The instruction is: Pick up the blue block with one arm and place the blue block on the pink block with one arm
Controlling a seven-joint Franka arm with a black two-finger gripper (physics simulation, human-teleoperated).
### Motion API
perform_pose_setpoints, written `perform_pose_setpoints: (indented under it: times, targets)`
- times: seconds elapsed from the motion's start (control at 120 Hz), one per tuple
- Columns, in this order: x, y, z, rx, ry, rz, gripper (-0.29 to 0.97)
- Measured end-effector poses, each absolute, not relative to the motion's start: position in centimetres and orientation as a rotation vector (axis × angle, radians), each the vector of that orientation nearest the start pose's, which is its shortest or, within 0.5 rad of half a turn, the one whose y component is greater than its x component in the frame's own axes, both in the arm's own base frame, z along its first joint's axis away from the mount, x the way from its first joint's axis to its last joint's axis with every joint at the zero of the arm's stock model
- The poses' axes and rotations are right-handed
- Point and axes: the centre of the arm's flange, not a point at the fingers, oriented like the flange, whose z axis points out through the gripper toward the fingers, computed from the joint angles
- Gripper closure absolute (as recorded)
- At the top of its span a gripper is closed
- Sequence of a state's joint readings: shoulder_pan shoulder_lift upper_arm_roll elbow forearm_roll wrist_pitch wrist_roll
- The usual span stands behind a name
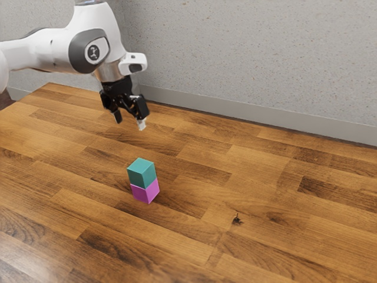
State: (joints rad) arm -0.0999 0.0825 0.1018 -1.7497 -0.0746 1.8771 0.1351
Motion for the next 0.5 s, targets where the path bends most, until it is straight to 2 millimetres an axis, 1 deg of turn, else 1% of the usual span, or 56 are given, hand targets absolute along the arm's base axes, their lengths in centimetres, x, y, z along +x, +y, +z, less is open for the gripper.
perform_pose_setpoints:
  times: [0.225,0.5]
  targets:
    - [58.4,-0.6,51.5,-3.196,0.191,0.038,0.00]
    - [58.1,-0.6,51.2,-3.196,0.198,0.091,0.00]
